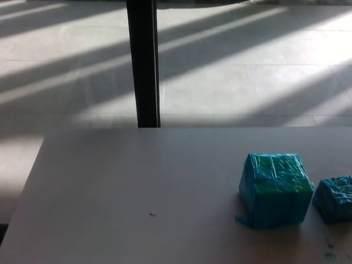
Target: The robot uses its right hand to pick up the small cube kept on the middle on the desk and place it on the bigger cube kept next to it
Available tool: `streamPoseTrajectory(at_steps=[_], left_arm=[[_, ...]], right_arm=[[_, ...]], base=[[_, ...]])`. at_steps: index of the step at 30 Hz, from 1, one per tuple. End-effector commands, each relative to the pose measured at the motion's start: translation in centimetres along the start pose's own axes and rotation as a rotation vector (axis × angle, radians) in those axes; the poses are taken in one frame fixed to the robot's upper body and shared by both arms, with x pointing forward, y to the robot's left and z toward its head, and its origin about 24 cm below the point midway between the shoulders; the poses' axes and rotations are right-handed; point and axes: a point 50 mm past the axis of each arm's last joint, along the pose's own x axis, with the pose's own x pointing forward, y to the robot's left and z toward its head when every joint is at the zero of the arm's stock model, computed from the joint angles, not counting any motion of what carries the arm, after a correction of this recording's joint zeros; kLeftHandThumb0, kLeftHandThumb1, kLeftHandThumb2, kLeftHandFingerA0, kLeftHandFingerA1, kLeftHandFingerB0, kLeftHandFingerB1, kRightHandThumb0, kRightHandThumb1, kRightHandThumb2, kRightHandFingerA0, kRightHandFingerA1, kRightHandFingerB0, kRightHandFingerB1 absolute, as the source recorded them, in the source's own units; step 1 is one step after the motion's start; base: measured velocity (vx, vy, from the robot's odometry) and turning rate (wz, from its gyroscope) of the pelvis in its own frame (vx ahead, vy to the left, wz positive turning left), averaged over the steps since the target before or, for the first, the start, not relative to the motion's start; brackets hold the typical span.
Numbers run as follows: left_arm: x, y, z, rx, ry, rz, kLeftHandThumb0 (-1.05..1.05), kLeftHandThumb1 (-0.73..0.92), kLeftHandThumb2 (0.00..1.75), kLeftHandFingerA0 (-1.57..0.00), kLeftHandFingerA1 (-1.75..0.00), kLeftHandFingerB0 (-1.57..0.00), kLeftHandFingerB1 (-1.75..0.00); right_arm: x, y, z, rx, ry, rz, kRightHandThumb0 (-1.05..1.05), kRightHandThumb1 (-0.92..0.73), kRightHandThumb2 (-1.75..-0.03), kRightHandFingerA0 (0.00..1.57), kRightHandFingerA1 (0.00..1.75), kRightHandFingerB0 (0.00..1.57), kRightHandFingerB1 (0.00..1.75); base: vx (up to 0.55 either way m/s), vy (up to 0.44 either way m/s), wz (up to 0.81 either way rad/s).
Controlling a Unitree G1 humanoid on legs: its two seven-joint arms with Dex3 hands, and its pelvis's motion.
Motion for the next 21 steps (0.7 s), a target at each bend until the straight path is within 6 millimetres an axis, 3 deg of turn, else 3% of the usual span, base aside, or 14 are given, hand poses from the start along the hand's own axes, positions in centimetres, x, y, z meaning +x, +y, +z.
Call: streamPoseTrajectory(at_steps=[1, 3, 4, 9, 10, 11, 15, 16, 18, 19, 20, 21], left_arm=[[-0.3, 1.0, 0.7, 0.031, -0.008, 0.009, -0.7, 0.81, 0.64, -0.47, -0.62, -0.42, -0.46], [-0.2, 0.9, 0.8, 0.014, -0.008, 0.019, -0.71, 0.8, 0.64, -0.48, -0.63, -0.43, -0.46], [-0.2, 0.9, 0.8, 0.026, -0.007, 0.015, -0.71, 0.81, 0.64, -0.48, -0.63, -0.43, -0.46], [-0.2, 0.9, 0.9, 0.021, -0.008, 0.002, -0.72, 0.8, 0.63, -0.5, -0.66, -0.42, -0.48], [-0.2, 0.9, 0.9, 0.023, -0.005, 0.005, -0.73, 0.63, 1.02, -0.5, -0.7, -0.37, -0.56], [-0.2, 0.9, 0.8, 0.021, -0.003, 0.01, -0.72, 0.8, 0.63, -0.51, -0.65, -0.43, -0.46], [-0.2, 0.9, 0.8, 0.011, -0.002, 0.012, -0.73, 0.79, 0.63, -0.49, -0.66, -0.43, -0.46], [-0.2, 0.9, 0.8, 0.008, -0.002, 0.008, -0.72, 0.81, 0.63, -0.48, -0.65, -0.41, -0.45], [-0.2, 0.9, 0.8, 0.003, -0.002, 0.007, -0.73, 0.79, 0.63, -0.48, -0.64, -0.42, -0.45], [-0.2, 0.9, 0.9, 0.026, -0.004, 0.011, -0.77, 0.66, 0.8, -0.47, -0.65, -0.39, -0.5], [-0.2, 0.9, 0.9, 0.036, -0.005, 0.012, -0.77, 0.66, 0.8, -0.47, -0.65, -0.39, -0.5], [-0.2, 0.9, 0.9, 0.037, -0.004, 0.011, -0.72, 0.8, 0.64, -0.48, -0.62, -0.44, -0.45]], right_arm=[[-0.8, 6.7, -2.6, -0.004, 0.154, 0.296, -0.55, -0.64, -0.87, 0.26, 0.58, 0.15, 0.42], [-1.0, 8.0, -4.1, -0.036, 0.201, 0.346, -0.54, -0.63, -0.87, 0.28, 0.6, 0.16, 0.43], [-1.1, 8.5, -4.7, -0.033, 0.223, 0.357, -0.47, -0.77, -0.63, 0.34, 0.61, 0.25, 0.33], [-1.2, 10.4, -6.6, -0.116, 0.26, 0.44, -0.53, -0.69, -0.61, 0.39, 0.66, 0.29, 0.36], [-1.1, 10.6, -6.8, -0.126, 0.255, 0.448, -0.51, -0.68, -0.6, 0.4, 0.65, 0.3, 0.36], [-1.1, 10.9, -7.1, -0.121, 0.257, 0.454, -0.5, -0.68, -0.6, 0.41, 0.66, 0.31, 0.36], [-0.8, 11.8, -7.8, -0.151, 0.262, 0.466, -0.43, -0.68, -0.6, 0.49, 0.66, 0.4, 0.39], [-0.7, 12.0, -7.9, -0.165, 0.274, 0.467, -0.48, -0.54, -0.88, 0.48, 0.7, 0.35, 0.52], [-0.6, 12.2, -8.0, -0.192, 0.28, 0.482, -0.47, -0.54, -0.87, 0.46, 0.69, 0.38, 0.53], [-0.4, 12.5, -8.2, -0.225, 0.282, 0.49, -0.41, -0.67, -0.6, 0.45, 0.64, 0.44, 0.41], [-0.3, 12.6, -8.2, -0.239, 0.283, 0.494, -0.41, -0.67, -0.6, 0.45, 0.64, 0.44, 0.41], [-0.2, 12.8, -8.3, -0.268, 0.28, 0.505, -0.41, -0.66, -0.59, 0.45, 0.62, 0.43, 0.4]], base=[[0.0, 0.0, 0.0], [0.0, 0.0, 0.0], [0.0, 0.0, 0.0], [0.0, 0.0, 0.0], [0.0, 0.0, 0.0], [0.0, 0.0, 0.0], [0.0, 0.0, 0.0], [0.0, 0.0, 0.0], [0.0, 0.0, 0.0], [0.0, 0.0, 0.0], [0.0, 0.0, 0.0], [0.0, 0.0, 0.0]])
